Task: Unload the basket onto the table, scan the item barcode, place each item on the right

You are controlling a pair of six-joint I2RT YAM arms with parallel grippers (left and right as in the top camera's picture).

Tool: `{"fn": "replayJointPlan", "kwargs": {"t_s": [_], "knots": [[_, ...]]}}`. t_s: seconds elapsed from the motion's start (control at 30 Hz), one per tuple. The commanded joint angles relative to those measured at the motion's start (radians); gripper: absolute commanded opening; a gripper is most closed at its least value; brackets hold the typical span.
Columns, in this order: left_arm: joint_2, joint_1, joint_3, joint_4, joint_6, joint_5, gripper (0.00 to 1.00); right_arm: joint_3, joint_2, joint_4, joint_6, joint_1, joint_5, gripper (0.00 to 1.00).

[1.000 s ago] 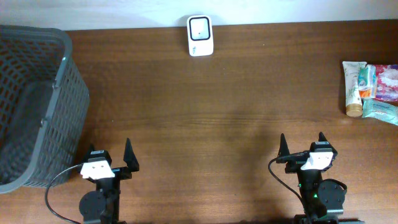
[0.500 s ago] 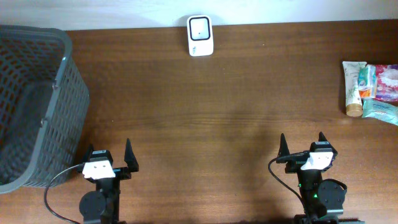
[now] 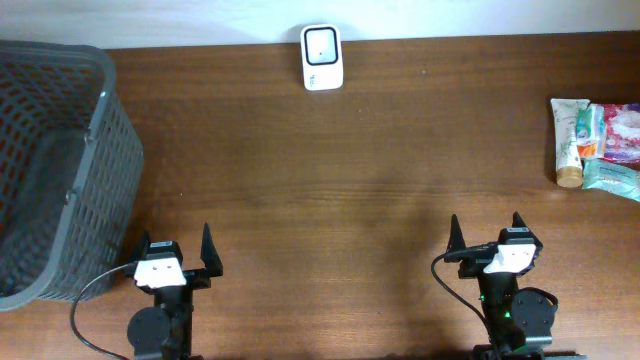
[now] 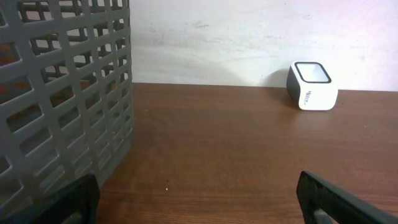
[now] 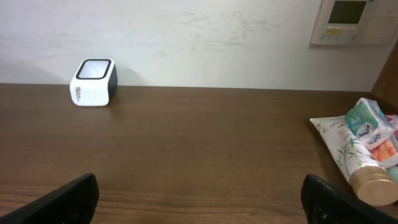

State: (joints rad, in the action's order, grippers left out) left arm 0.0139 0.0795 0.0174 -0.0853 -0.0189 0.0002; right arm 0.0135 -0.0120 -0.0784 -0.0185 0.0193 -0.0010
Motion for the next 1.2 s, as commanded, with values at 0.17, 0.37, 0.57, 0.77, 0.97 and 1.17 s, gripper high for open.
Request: {"fn": "replayJointPlan", "kwargs": {"t_s": [0.17,0.37,0.57,0.77,0.97,1.17], "knots": [[-0.008,-0.003,-0.008,0.002,0.016,0.002,0.99,-0.008,0.008,-0.003,0.008,0.007,0.009,0.99],[-0.008,-0.003,-0.008,0.002,0.016,0.003,0.99,-0.008,0.008,-0.003,0.008,0.007,0.009,0.99],[-0.008,-0.003,-0.008,0.002,0.016,0.003,0.99,-0.008,0.008,-0.003,0.008,0.007,0.009,0.99],[-0.008,-0.003,-0.008,0.002,0.016,0.003,0.99,-0.008,0.009,-0.003,0.008,0.007,0.009,0.99],[-0.008,-0.003,-0.008,0.002,0.016,0.003,0.99,-0.008,0.009,-0.004,-0.008,0.007,0.013,0.99],[-0.008,-0.003,-0.008,0.002,0.016,0.002,0.99,-0.008,0.009,-0.004,0.001,0.007,0.008,0.99]]}}
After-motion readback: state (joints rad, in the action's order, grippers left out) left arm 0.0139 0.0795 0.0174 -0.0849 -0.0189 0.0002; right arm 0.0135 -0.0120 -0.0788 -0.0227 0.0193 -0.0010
